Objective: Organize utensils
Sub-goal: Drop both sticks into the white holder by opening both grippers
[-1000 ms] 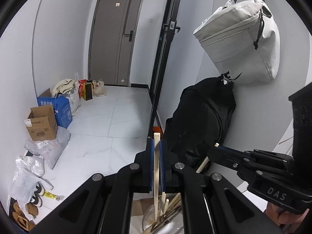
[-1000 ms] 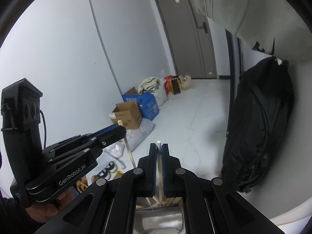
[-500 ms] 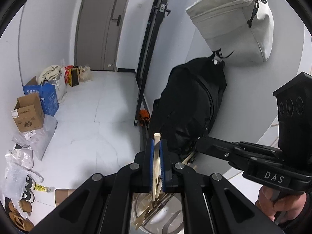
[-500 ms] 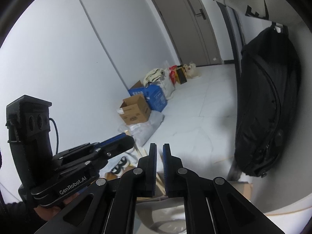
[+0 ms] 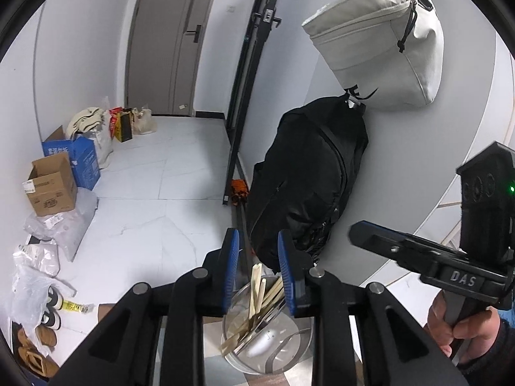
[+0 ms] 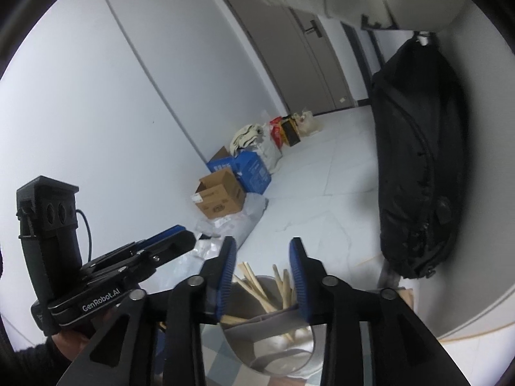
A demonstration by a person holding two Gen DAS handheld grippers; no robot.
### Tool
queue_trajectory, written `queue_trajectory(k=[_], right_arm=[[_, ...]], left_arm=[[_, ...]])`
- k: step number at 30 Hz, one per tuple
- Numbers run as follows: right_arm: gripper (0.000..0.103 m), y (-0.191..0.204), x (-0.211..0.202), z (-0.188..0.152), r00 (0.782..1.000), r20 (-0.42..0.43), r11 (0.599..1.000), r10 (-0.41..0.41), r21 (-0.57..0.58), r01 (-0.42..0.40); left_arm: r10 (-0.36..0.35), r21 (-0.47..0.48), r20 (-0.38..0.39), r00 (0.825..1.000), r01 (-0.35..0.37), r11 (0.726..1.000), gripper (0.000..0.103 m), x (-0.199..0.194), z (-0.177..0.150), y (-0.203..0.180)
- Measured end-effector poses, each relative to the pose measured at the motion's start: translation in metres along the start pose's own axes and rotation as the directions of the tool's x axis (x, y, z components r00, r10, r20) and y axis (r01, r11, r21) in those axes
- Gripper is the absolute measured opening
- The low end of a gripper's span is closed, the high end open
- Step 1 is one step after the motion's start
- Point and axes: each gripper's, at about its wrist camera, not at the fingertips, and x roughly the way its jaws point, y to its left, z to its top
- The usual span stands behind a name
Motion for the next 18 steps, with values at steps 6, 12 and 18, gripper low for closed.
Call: queue_trajectory(k=[6,12,18], right_arm=[[0.047,0.007,-0.022,-0.006,0.999,0.030,1.000,-0.010,-0.008,0.010],[0.056,0.020,-0.041,-0.017,0.998,0.062,1.000,-0.014,-0.025,0.015],[0.057,0.032,-0.052,-0.033,0.997,0.071,0.999,-0.031,-0.028,0.033]], left_arm=[[0.036,-0.018,0.004,0.999,-0.036,0.999,0.031,-0.012,-0.004,-0.002],[0.076,-0.011,0.038,0.996,-0.075,0.997,0.048,-0.033,-0.010,-0.010],[0.114,-0.031,0.068,0.991,-0.112,0.993,0.051,-0.052,-0.019,-0.016]])
